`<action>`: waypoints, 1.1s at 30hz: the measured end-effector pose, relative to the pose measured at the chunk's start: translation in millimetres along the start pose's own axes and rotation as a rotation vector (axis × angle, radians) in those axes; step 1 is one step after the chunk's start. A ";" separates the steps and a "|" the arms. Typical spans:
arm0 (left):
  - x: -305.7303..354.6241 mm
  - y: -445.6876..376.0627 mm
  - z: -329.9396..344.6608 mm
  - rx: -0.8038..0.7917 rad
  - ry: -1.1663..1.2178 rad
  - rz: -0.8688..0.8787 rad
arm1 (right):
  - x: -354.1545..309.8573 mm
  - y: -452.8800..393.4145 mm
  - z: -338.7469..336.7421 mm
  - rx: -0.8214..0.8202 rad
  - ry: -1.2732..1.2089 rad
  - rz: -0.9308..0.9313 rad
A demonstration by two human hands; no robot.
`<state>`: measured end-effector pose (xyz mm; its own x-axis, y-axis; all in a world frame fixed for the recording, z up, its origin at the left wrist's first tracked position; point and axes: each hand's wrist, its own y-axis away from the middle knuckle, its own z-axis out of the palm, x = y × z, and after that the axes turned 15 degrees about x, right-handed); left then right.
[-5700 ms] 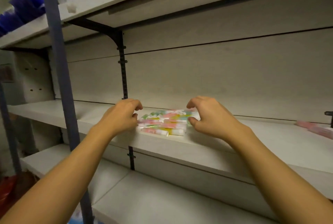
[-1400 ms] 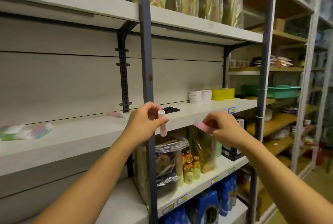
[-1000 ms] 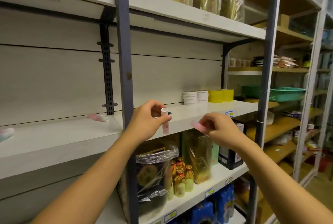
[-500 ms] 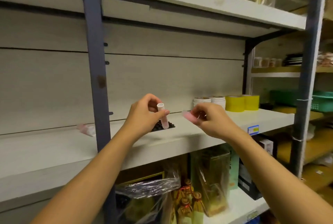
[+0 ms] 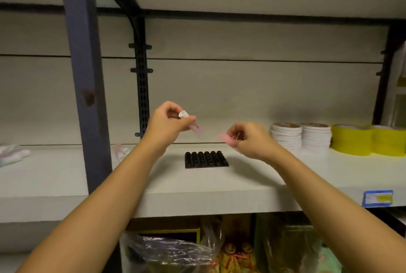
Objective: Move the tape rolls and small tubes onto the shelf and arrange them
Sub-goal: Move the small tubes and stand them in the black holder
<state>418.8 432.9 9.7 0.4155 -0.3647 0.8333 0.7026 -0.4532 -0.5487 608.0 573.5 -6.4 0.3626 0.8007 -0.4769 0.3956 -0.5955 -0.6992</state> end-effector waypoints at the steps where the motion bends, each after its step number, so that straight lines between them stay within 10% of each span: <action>1: -4.3 -4.4 1.3 0.021 -0.012 -0.010 | 2.8 -6.5 2.2 -0.014 -0.006 0.000; 12: -41.5 -31.0 -0.4 0.202 -0.274 -0.047 | -0.2 -52.7 55.4 -0.058 -0.147 -0.002; 33: -78.2 -24.7 6.5 0.029 -0.529 -0.239 | 23.3 -55.0 69.7 -0.023 -0.078 -0.052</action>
<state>372.7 478.0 -41.5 0.4702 0.2046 0.8585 0.8248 -0.4480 -0.3450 535.9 629.4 -16.2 0.2747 0.8325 -0.4812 0.4314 -0.5539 -0.7121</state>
